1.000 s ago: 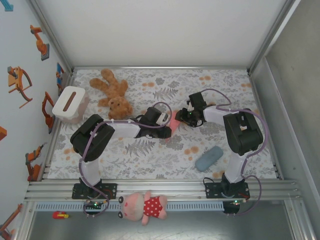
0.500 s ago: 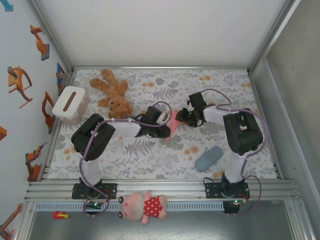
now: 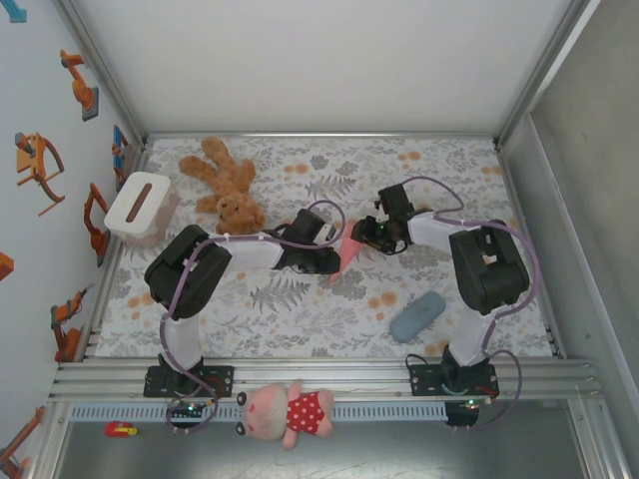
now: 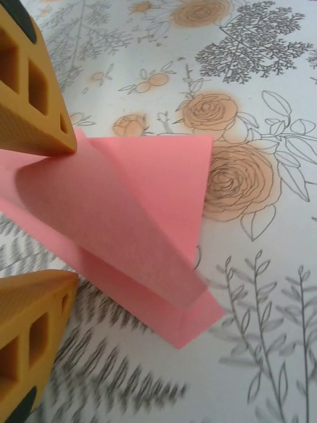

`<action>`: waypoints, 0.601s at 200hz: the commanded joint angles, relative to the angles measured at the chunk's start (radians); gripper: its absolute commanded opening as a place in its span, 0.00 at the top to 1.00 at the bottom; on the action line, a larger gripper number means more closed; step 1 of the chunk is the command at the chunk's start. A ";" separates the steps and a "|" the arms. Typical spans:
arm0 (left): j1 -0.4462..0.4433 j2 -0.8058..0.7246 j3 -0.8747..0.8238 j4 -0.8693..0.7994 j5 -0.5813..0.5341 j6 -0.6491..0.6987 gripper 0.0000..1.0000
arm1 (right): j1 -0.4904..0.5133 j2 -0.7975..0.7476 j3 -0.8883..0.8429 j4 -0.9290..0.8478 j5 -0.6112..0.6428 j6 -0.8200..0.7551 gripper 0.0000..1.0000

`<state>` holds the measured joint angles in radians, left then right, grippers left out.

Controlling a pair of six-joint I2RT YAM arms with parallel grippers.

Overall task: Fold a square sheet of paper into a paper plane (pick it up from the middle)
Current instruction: Fold the wing for the fifth time at the center of the table.

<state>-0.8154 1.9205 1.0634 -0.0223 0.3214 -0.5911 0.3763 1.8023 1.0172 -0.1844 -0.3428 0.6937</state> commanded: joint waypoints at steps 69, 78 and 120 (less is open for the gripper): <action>0.001 0.059 0.017 -0.062 -0.019 0.030 0.79 | 0.026 -0.187 -0.077 0.038 -0.138 -0.065 0.61; 0.001 0.058 0.017 -0.063 -0.019 0.031 0.79 | 0.043 -0.172 -0.062 0.039 -0.139 -0.065 0.64; 0.001 0.060 0.017 -0.061 -0.017 0.028 0.79 | 0.077 -0.074 -0.021 0.078 -0.149 -0.040 0.75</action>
<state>-0.8146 1.9278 1.0794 -0.0460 0.3225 -0.5869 0.4450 1.6794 0.9611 -0.1436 -0.4625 0.6422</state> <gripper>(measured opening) 0.206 0.257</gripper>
